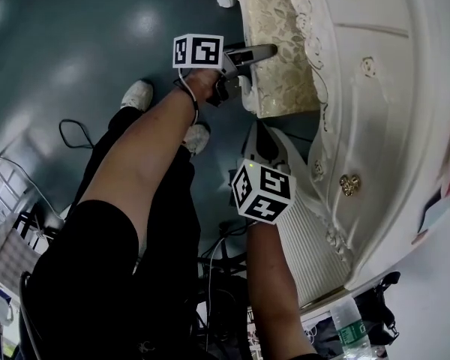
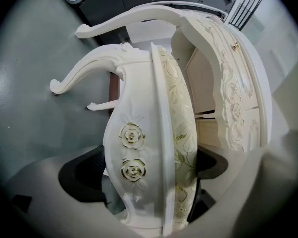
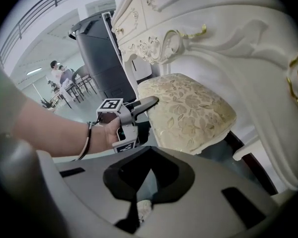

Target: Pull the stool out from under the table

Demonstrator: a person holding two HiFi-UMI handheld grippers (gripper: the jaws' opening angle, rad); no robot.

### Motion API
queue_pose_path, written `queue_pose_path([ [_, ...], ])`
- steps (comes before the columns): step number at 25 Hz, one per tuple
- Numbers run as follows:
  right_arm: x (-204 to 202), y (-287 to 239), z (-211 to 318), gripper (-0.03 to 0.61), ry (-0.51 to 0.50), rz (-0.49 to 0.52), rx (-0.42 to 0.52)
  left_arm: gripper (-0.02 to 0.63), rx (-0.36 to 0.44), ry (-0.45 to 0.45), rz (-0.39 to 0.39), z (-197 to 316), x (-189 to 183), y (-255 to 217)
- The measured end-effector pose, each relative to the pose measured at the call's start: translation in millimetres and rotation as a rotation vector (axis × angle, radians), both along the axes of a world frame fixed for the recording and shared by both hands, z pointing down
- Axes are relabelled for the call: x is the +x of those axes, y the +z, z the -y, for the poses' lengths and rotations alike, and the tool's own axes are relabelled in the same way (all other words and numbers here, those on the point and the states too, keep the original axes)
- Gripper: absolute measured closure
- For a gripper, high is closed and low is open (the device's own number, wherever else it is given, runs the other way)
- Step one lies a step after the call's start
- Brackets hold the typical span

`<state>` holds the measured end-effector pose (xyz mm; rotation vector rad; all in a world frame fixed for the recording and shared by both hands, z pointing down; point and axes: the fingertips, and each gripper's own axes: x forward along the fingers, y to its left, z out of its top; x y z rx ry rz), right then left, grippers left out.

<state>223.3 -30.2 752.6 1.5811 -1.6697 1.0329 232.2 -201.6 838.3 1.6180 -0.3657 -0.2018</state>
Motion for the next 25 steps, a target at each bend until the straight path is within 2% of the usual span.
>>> queue_pose_path([
  [5, -19, -7, 4, 0.572, -0.031, 0.010, 0.018, 0.069, 0.002, 0.007, 0.003, -19, -34, 1],
  [14, -56, -15, -5, 0.572, -0.086, 0.040, 0.024, 0.075, -0.003, -0.043, 0.002, -55, -97, 1],
  [18, -71, -18, -4, 0.572, -0.115, 0.047, 0.024, 0.077, 0.003, -0.060, 0.042, -79, -135, 4],
  [24, -98, -29, 3, 0.572, -0.150, 0.077, 0.049, 0.078, -0.082, -0.114, 0.019, -120, -189, 5],
  [25, -102, -29, 4, 0.572, -0.156, 0.078, 0.048, 0.078, -0.078, -0.115, 0.031, -125, -199, 6],
])
